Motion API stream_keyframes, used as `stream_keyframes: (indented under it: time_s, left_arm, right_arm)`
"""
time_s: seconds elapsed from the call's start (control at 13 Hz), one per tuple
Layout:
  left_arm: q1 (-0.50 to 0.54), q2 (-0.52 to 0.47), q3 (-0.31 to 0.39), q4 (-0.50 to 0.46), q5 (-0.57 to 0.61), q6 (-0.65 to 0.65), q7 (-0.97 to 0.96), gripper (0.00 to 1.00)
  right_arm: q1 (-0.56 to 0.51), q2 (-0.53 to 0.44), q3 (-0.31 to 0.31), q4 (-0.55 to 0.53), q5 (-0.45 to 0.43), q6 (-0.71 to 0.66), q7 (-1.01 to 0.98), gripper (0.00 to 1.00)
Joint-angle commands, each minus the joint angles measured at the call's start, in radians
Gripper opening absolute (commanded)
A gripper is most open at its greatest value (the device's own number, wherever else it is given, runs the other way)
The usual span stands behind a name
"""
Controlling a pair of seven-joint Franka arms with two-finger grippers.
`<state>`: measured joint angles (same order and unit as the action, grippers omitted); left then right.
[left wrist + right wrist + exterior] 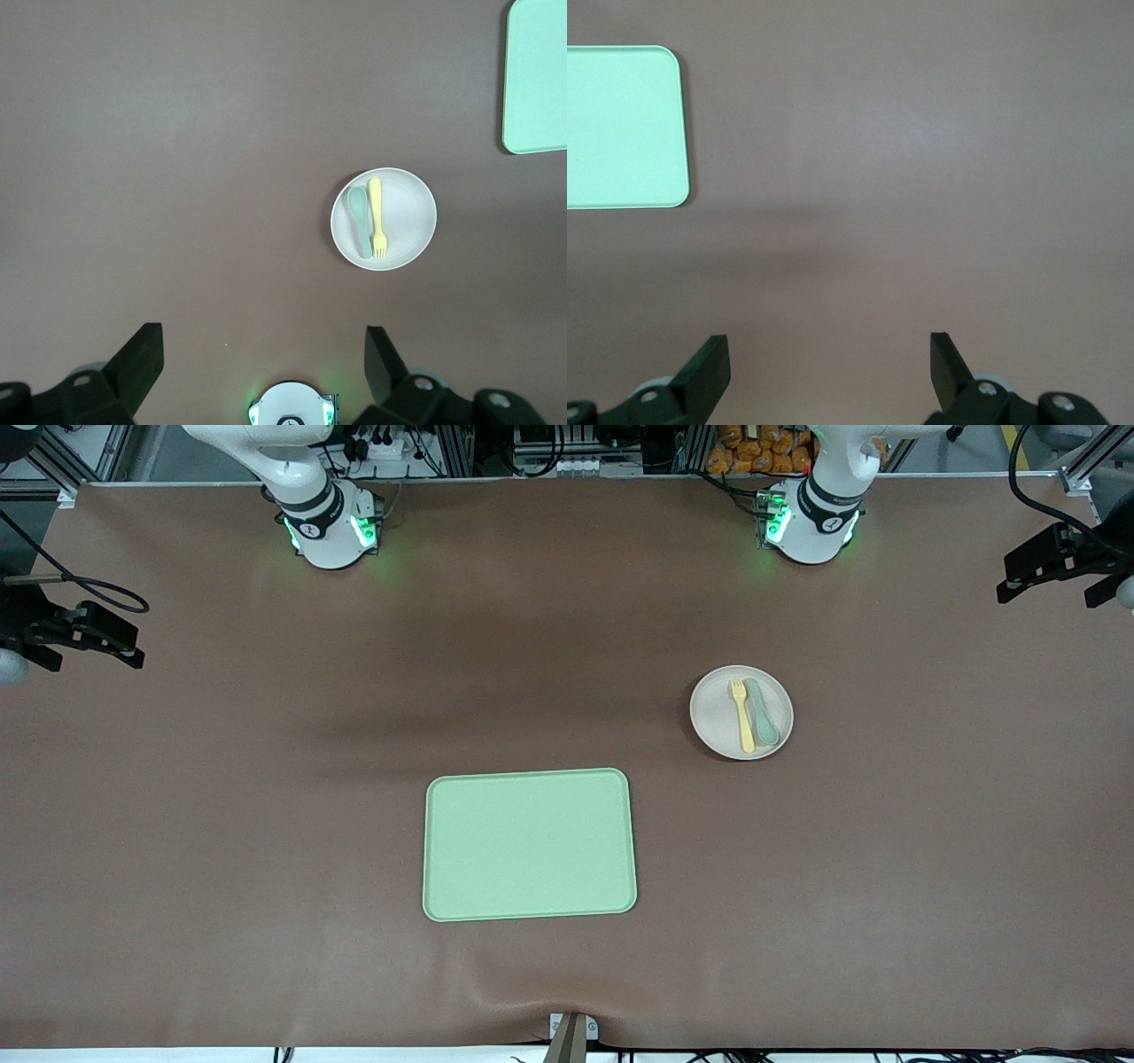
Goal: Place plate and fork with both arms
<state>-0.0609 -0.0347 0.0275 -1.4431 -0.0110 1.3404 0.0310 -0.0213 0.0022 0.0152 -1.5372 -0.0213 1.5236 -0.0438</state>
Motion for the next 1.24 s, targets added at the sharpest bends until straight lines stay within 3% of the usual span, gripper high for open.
stream_keyframes:
  time_s: [0.0, 0.46, 0.85, 1.16]
  left_arm:
    - [-0.005, -0.002, -0.001, 0.001, 0.008, 0.009, 0.015, 1.00]
    - [-0.004, 0.021, -0.001, -0.011, -0.003, 0.006, 0.003, 1.00]
    - [-0.014, 0.140, -0.012, -0.059, -0.039, 0.003, -0.002, 1.00]
    - [-0.017, 0.295, -0.072, -0.071, -0.078, 0.084, -0.014, 1.00]
  right_arm:
    - [-0.023, 0.013, 0.020, 0.025, -0.003, 0.001, 0.012, 1.00]
    - [-0.026, 0.013, 0.020, 0.022, -0.003, -0.010, 0.012, 1.00]
    - [-0.023, 0.015, 0.020, 0.023, -0.003, -0.005, 0.012, 1.00]
    - [-0.023, 0.013, 0.019, 0.023, -0.003, -0.008, 0.012, 1.00]
